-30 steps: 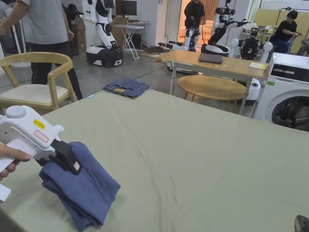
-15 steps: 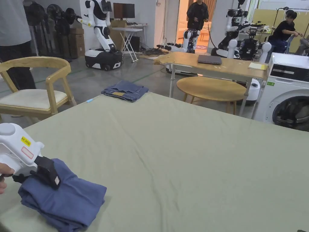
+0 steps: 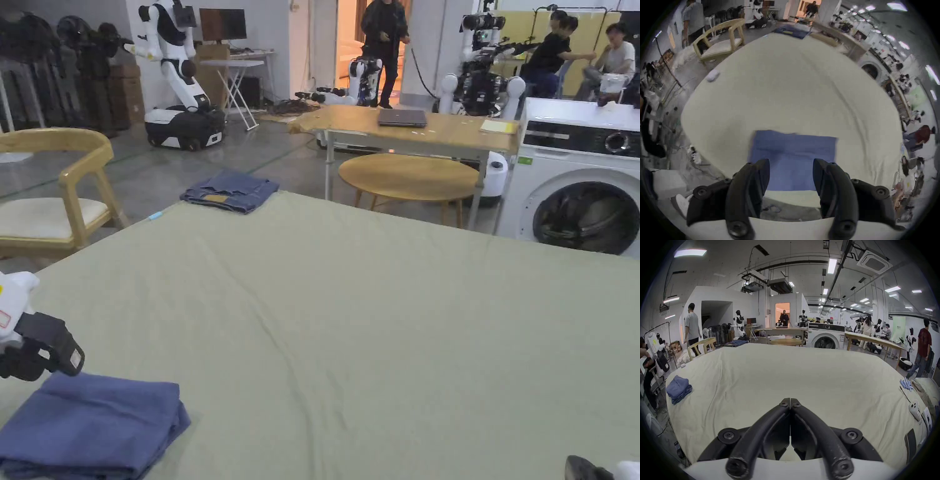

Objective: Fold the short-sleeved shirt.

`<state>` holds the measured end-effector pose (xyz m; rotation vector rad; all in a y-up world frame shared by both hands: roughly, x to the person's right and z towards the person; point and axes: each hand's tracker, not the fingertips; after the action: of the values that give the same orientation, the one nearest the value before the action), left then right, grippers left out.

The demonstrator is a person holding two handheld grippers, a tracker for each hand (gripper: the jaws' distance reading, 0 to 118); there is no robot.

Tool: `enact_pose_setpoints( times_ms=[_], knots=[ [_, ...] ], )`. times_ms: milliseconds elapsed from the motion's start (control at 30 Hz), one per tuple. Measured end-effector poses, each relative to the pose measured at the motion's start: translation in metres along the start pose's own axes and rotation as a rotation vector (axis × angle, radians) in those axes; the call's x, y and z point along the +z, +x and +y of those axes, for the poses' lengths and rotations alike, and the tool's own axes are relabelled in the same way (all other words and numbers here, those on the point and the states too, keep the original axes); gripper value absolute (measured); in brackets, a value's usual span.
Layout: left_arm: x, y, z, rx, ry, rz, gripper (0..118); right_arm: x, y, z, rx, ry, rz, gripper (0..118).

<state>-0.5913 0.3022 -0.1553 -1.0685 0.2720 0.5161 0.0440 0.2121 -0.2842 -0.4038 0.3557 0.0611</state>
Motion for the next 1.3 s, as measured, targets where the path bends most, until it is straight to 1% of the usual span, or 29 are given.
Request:
enact_pose_setpoints(
  times_ms=[167,267,333,367,400,467,533,600,667,700,733,767,800,833,933,1100,1167,1300],
  knots=[
    [-0.044,0.077,-0.039,-0.122,0.03,-0.191,55,0.003,0.01,0.001,-0.016,-0.001,-0.013,0],
    [-0.068,0.131,-0.064,-0.172,0.059,-0.31,55,0.006,0.019,0.004,-0.026,-0.003,-0.028,0],
    [-0.081,0.169,-0.079,-0.21,0.124,-0.379,55,0.008,0.026,0.005,-0.032,-0.004,-0.041,0],
    [-0.085,0.185,-0.085,-0.242,0.171,-0.386,55,0.01,0.029,0.006,-0.036,-0.005,-0.048,0],
    [-0.088,0.204,-0.091,-0.264,0.235,-0.386,54,0.011,0.032,0.007,-0.041,-0.006,-0.054,0],
    [-0.091,0.235,-0.104,-0.267,0.374,-0.384,54,0.014,0.039,0.009,-0.052,0.0,-0.063,0],
    [-0.093,0.266,-0.116,-0.325,0.482,-0.357,52,0.018,0.044,0.012,-0.056,0.011,-0.079,0],
    [-0.098,0.29,-0.125,-0.407,0.603,-0.279,49,0.022,0.049,0.015,-0.065,0.031,-0.096,0],
    [-0.1,0.31,-0.136,-0.456,0.667,-0.225,48,0.027,0.054,0.019,-0.072,0.047,-0.107,0],
    [-0.103,0.324,-0.142,-0.476,0.678,-0.215,43,0.029,0.056,0.02,-0.074,0.06,-0.119,0],
    [-0.106,0.332,-0.147,-0.465,0.674,-0.216,36,0.031,0.058,0.022,-0.076,0.07,-0.13,0],
    [-0.107,0.337,-0.15,-0.454,0.686,-0.221,27,0.033,0.06,0.023,-0.076,0.078,-0.134,0],
    [-0.107,0.342,-0.154,-0.45,0.7,-0.211,12,0.034,0.061,0.024,-0.077,0.086,-0.139,0],
    [-0.107,0.35,-0.158,-0.447,0.76,-0.178,6,0.035,0.062,0.024,-0.078,0.096,-0.146,0],
    [-0.104,0.359,-0.167,-0.47,0.828,-0.116,2,0.037,0.061,0.022,-0.072,0.125,-0.158,0],
    [-0.101,0.363,-0.18,-0.41,0.892,-0.138,0,0.039,0.052,0.019,-0.081,0.175,-0.184,0],
    [-0.103,0.362,-0.184,-0.388,0.905,-0.118,0,0.041,0.046,0.017,-0.084,0.191,-0.181,0],
    [-0.1,0.362,-0.187,-0.401,0.929,-0.098,0,0.043,0.037,0.017,-0.053,0.217,-0.169,0]
  ],
)
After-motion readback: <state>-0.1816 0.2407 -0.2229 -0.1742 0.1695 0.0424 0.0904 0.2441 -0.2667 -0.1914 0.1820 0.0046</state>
